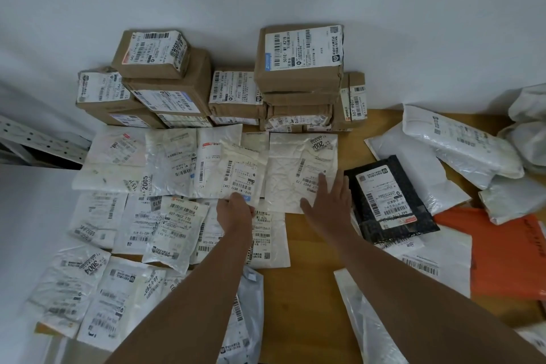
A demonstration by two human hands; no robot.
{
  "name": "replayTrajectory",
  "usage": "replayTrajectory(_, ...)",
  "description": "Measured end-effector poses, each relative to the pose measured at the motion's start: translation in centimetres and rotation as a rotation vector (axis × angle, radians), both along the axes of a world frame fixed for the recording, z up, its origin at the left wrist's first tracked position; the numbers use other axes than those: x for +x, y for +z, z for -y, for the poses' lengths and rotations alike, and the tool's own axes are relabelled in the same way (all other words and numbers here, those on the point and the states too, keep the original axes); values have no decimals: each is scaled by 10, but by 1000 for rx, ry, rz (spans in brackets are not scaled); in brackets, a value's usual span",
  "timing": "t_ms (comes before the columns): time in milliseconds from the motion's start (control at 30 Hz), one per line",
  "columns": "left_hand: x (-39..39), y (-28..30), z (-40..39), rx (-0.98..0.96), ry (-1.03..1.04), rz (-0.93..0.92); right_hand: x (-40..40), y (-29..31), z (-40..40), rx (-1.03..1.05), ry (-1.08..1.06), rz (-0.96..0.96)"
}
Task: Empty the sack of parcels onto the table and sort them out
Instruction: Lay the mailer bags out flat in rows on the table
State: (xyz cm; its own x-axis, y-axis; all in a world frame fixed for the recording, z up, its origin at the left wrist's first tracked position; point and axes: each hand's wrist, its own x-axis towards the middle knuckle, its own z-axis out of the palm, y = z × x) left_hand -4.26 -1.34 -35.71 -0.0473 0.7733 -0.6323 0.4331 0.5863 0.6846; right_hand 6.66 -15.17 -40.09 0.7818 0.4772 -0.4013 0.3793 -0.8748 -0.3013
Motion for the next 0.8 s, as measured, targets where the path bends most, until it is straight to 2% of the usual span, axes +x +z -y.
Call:
replayTrajectory(100,2,-2,0,-7,8,15,-4,-2,5,-42,188,37)
replayTrajectory(200,2,-3,1,-8,-4,8,-4,-6,10,-62,347,-31)
replayTrajectory(333,3,-4,3,-20,-7,10,-1,-13,16,-118,355,-84)
replayTrajectory(567,2,-4,3,-32,-16,18,2,-12,16,-94,357,-71)
replayTrajectory(667,4,-6,4,-120,-6,93,-4,-4,14,178,164,-20)
replayTrajectory(700,6,-6,6,-168,-22,131,-5,-1,10,344,15,-122)
replayTrajectory(800,10,-3,19,-308,-263,250,-7,16,-9,755,-466,-762)
